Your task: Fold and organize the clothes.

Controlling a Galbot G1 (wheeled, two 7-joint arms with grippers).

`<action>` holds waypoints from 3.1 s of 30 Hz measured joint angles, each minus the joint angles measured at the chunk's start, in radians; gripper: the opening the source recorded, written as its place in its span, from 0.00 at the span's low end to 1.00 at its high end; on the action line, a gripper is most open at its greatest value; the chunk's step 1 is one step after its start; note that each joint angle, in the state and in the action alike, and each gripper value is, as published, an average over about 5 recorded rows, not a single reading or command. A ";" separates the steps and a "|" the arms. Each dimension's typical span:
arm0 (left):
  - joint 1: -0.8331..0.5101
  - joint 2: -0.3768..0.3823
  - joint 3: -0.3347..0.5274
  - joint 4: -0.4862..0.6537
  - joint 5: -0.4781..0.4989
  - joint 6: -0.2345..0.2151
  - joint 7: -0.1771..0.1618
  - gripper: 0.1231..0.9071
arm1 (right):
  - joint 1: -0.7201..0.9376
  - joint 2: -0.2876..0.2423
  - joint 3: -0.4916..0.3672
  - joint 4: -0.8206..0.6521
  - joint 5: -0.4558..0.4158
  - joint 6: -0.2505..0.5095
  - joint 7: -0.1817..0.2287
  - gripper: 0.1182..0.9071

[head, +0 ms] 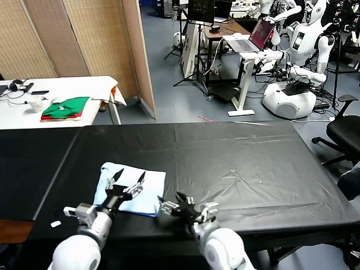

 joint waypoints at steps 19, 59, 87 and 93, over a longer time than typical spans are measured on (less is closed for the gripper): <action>0.030 -0.014 -0.055 -0.007 0.026 -0.019 -0.005 1.00 | 0.026 0.027 -0.025 -0.062 -0.073 -0.018 -0.007 0.05; 0.095 -0.011 -0.063 0.030 0.012 -0.105 -0.042 1.00 | -0.166 -0.234 0.295 0.210 -0.195 0.116 -0.009 1.00; 0.413 -0.014 -0.193 -0.064 0.044 -0.108 -0.062 1.00 | -0.677 -0.172 0.304 0.368 -0.422 0.549 0.199 1.00; 0.458 -0.017 -0.204 -0.074 0.047 -0.105 -0.062 1.00 | -0.723 -0.169 0.298 0.382 -0.421 0.549 0.208 1.00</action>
